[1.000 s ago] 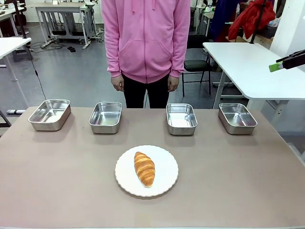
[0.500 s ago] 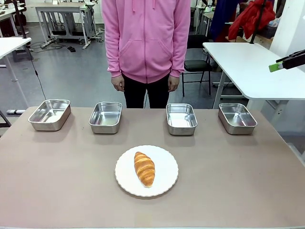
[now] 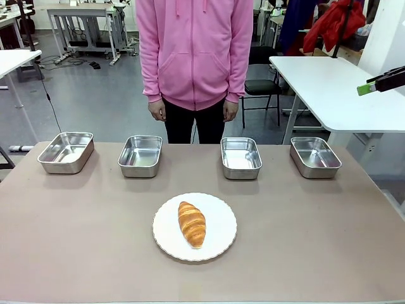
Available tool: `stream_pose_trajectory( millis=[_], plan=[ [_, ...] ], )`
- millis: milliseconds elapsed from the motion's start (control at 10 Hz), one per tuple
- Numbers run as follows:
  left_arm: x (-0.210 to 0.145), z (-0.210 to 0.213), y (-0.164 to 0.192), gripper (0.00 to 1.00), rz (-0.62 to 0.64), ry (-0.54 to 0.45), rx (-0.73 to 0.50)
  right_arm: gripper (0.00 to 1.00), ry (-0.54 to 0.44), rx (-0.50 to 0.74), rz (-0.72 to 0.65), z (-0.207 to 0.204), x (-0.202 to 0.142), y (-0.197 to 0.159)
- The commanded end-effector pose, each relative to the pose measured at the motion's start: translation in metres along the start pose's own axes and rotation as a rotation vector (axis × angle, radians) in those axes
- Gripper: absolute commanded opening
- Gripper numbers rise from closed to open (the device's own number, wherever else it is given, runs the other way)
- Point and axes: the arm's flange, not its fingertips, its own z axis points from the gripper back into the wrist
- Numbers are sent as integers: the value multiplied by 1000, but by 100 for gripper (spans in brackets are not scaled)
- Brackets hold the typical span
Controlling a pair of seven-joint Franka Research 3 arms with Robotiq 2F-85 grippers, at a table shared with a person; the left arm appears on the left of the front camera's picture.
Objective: Place the bread in the container.
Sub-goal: Place the Butter Roll into the Airtight Container indicated by the human.
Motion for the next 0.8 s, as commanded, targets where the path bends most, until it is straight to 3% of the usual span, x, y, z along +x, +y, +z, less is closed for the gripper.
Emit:
stream_pose_trajectory(
  millis=[0, 700],
  plan=[
    [1, 0, -1, 100, -4, -4, 1, 100, -2, 2, 2, -1, 0, 1],
    [1, 0, -1, 100, -4, -4, 1, 100, -2, 2, 2, -1, 0, 1]
  ],
)
